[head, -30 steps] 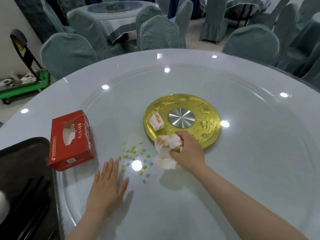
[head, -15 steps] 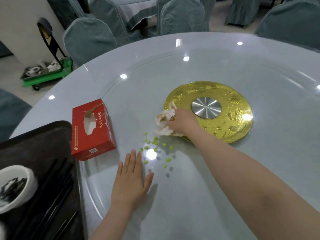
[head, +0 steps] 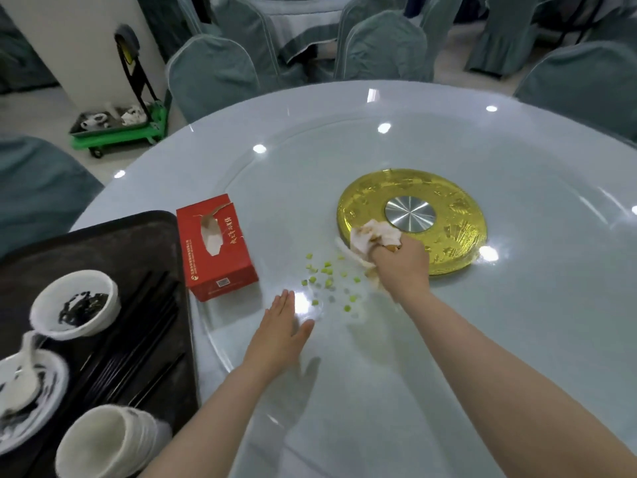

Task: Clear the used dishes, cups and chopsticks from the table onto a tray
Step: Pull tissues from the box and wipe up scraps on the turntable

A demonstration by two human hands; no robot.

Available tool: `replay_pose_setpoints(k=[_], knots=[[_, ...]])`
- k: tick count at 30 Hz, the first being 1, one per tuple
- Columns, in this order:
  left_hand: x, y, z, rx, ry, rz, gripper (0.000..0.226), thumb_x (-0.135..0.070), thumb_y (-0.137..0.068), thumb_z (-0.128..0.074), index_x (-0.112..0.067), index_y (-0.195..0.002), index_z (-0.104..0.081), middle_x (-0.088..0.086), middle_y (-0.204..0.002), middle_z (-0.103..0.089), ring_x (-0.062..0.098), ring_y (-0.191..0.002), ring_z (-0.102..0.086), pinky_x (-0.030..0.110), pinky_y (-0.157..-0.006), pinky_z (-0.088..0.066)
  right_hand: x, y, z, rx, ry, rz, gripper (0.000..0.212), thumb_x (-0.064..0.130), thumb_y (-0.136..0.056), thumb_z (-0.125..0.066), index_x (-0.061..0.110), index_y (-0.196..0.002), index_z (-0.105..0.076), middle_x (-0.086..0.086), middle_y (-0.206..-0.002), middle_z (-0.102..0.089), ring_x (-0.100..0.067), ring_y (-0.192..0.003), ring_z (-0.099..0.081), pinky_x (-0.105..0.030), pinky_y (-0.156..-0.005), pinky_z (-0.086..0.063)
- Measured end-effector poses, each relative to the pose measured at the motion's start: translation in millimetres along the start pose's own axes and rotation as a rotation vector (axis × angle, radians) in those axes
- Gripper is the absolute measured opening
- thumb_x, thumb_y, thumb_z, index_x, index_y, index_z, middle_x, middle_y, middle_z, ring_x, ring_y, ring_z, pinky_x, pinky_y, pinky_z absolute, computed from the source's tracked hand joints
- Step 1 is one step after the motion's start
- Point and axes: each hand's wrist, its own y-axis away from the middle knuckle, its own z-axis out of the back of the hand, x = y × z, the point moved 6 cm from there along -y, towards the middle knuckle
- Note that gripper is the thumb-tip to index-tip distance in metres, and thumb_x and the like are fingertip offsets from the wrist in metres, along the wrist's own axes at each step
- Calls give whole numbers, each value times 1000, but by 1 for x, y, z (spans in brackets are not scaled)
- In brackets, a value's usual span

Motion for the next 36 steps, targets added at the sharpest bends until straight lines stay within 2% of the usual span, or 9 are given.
replay_pose_setpoints(k=[7,15,17,20,22,25,27,32,36], knots=[[-37,73,78,-298,101,-152,61,-32,-100,-46,-21,-154,-18,-10,-161,-16,4,-147,-4,14,-109,-4,81,56,8,36,-162,62,33,30,-69,-62,18,-46,-42,10,-44,-35,-13,-48,-32,-29,-49,-28],[35,159,182,-591,194,-120,60,-22,-96,-54,-23,-151,-30,-28,-142,-20,-7,-138,-8,0,-104,-4,192,157,-88,304,-196,236,24,30,-62,-47,19,-42,-42,10,-38,-34,-9,-45,-30,-27,-47,-27],[69,177,199,-599,223,-60,60,-20,-95,-55,-23,-150,-31,-19,-152,-27,2,-143,-17,12,-110,-12,210,179,-110,337,-202,252,21,29,-62,-47,18,-45,-39,11,-40,-37,-7,-44,-32,-26,-47,-28],[120,200,212,-604,257,27,59,-18,-95,-57,-23,-149,-34,-2,-150,-43,11,-140,-32,7,-106,-10,230,207,-145,395,-167,275,2,28,-66,-51,28,-67,-52,20,-60,-55,0,-57,-50,-22,-54,-35],[149,215,218,-599,302,55,59,-18,-94,-57,-25,-149,-35,-5,-153,-38,0,-139,-23,13,-107,-15,239,224,-169,450,-131,276,21,28,-69,-53,31,-90,-56,18,-78,-60,1,-73,-55,-23,-60,-39],[196,236,225,-600,390,151,57,-18,-96,-55,-31,-148,-36,-8,-154,-36,2,-141,-23,19,-106,-21,253,257,-211,568,53,353,2,27,-65,-51,26,-64,-53,11,-61,-54,-10,-59,-52,-27,-53,-35],[220,246,226,-590,419,209,55,-19,-96,-53,-32,-147,-37,-8,-154,-35,4,-142,-24,18,-102,-21,260,280,-233,648,237,447,16,28,-61,-46,18,-50,-40,6,-48,-45,-15,-48,-44,-28,-47,-28],[256,263,227,-585,495,231,43,-24,-96,-54,-46,-132,-49,-27,-123,-56,2,-113,-51,9,-85,-35,270,332,-274,679,413,670,20,30,-66,-39,19,-50,-33,4,-48,-41,-14,-47,-37,-28,-45,-20],[286,272,210,-556,569,316,41,-20,-95,-53,-35,-133,-55,-17,-119,-62,8,-109,-56,18,-83,-42,250,361,-303,755,510,685,9,30,-73,-49,21,-73,-49,0,-79,-59,-23,-78,-47,-35,-64,-41]])
